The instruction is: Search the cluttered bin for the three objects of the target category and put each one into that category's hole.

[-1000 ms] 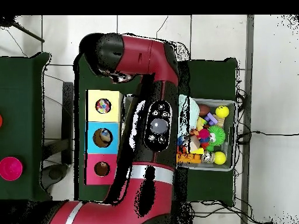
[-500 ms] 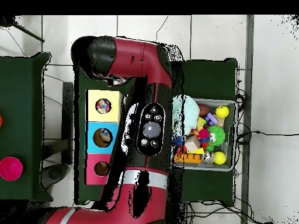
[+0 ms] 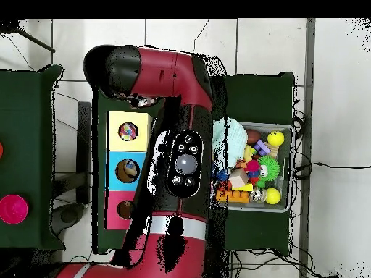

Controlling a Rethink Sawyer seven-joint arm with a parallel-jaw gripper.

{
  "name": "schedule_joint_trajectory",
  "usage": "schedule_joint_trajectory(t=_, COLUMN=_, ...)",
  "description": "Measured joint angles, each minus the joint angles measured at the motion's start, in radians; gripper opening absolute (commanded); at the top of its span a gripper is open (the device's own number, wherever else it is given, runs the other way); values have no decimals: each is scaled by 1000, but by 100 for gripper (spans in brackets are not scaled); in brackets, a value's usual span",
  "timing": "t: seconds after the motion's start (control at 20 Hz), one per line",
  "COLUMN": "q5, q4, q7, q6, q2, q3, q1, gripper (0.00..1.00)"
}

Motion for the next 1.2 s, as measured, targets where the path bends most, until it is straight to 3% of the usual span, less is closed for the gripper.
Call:
schedule_joint_trajectory(t=0.45, q5=-28, q4=99, q7=0, q6=-45, q2=-31, q3=-8, q1=19, gripper=0)
schedule_joint_trajectory(t=1.2, q5=-34, q4=161, q7=0, q6=-90, q2=-28, q3=-9, q1=67, gripper=0)
